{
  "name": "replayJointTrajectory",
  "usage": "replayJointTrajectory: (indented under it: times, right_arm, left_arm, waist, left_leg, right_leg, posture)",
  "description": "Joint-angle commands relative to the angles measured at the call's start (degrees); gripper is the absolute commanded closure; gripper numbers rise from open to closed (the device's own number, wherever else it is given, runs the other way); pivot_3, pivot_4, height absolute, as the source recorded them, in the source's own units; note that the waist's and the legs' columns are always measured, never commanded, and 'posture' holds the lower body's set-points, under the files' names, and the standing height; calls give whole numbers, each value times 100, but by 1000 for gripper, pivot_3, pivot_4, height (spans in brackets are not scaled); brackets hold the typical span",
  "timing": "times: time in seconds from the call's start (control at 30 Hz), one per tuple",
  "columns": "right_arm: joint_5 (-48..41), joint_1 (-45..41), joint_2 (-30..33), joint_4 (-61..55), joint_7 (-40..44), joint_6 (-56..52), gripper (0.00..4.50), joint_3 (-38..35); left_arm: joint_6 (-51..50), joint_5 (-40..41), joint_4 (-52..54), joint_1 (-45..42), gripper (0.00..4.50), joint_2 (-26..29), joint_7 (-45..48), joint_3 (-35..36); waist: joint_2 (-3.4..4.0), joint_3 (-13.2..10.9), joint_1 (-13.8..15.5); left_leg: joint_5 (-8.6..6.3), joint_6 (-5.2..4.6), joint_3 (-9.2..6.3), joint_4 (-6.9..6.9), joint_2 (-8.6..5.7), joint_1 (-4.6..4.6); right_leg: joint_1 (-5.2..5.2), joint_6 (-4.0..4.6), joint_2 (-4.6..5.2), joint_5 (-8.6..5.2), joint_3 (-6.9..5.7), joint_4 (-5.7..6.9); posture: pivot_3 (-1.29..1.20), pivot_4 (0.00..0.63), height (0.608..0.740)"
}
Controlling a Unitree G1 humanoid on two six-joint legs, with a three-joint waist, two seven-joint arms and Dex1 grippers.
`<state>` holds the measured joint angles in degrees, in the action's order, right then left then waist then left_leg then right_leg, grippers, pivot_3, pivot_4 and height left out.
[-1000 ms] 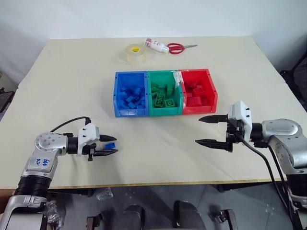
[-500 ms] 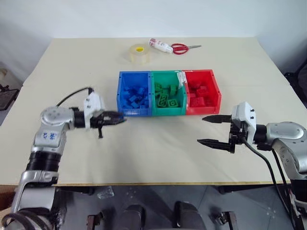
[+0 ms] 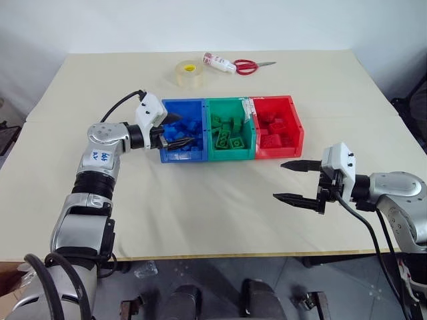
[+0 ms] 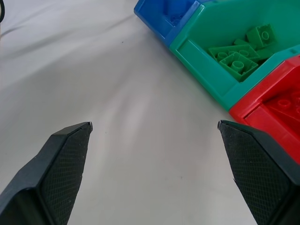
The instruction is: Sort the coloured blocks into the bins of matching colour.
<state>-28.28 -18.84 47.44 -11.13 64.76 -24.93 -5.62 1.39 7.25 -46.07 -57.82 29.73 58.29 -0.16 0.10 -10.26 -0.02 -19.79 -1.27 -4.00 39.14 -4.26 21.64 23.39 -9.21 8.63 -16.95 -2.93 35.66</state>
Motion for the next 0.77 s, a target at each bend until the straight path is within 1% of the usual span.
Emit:
replayJointTrajectory:
  times: [0.03,0.1,0.23,0.27,0.3,0.4,0.47,0.57,0.67,0.77]
  right_arm:
    - [-83,-40,115,-83,31,83,0,-235]
    - [-54,-110,158,53,122,132,0,-214]
    - [36,-312,272,454,374,277,0,-136]
    - [46,-375,300,571,447,313,0,-115]
    - [88,-440,344,722,551,372,0,-81]
    - [225,-634,477,1215,881,588,0,-6]
    - [307,-742,564,1556,1112,740,0,27]
    - [523,-912,737,2160,1495,1020,0,123]
    - [671,-1112,770,2546,1690,1185,0,193]
    - [731,-1250,711,2710,1727,1231,0,224]
  left_arm:
    - [53,430,452,108,7,275,459,347]
    - [-55,684,922,482,7,517,834,508]
    - [-591,1191,2299,1652,7,1106,1170,862]
    - [-890,1358,2536,1919,7,1280,1265,973]
    - [-1057,1412,2775,2250,7,1458,1247,1101]
    - [-1335,1819,3459,3352,7,1886,1595,1564]
    - [-1347,1989,3617,3945,7,2061,1771,1837]
    - [-1200,2132,3495,4526,7,2100,1805,2256]
    - [-1077,2101,3427,4714,7,2094,1746,2356]
    - [-1121,2171,3508,4709,7,2048,1740,2354]
  waist:
    - [0,0,-3]
    - [1,0,-11]
    - [1,1,-81]
    - [1,1,-85]
    - [1,1,-92]
    - [2,1,-120]
    - [2,1,-103]
    - [3,1,-58]
    - [3,0,-1]
    - [3,0,9]
  left_leg:
    - [0,0,0,0,0,0]
    - [0,0,-1,-1,6,0]
    - [-1,0,-13,-7,13,-4]
    - [-1,0,-17,-7,14,-4]
    - [-1,1,-20,-6,16,-4]
    - [-1,1,-20,-6,16,-4]
    - [-3,0,-25,-6,15,-4]
    - [-3,0,-26,-4,12,-4]
    - [-3,0,-25,-3,12,-4]
    - [-3,0,-25,0,12,-4]
  right_leg:
    - [0,0,0,0,0,0]
    - [1,0,2,0,2,0]
    - [13,0,2,0,10,1]
    - [15,0,2,0,10,2]
    - [15,0,1,0,9,2]
    - [14,0,4,0,15,0]
    - [12,1,5,0,15,-1]
    - [6,1,9,0,16,-7]
    - [6,2,8,-1,15,-8]
    - [5,1,9,-1,15,-8]
  posture:
    - [0,150,740]
    - [0,150,740]
    - [0,150,740]
    - [0,150,740]
    - [0,150,740]
    - [0,150,740]
    - [0,150,740]
    - [0,150,740]
    - [0,150,740]
    - [0,150,740]
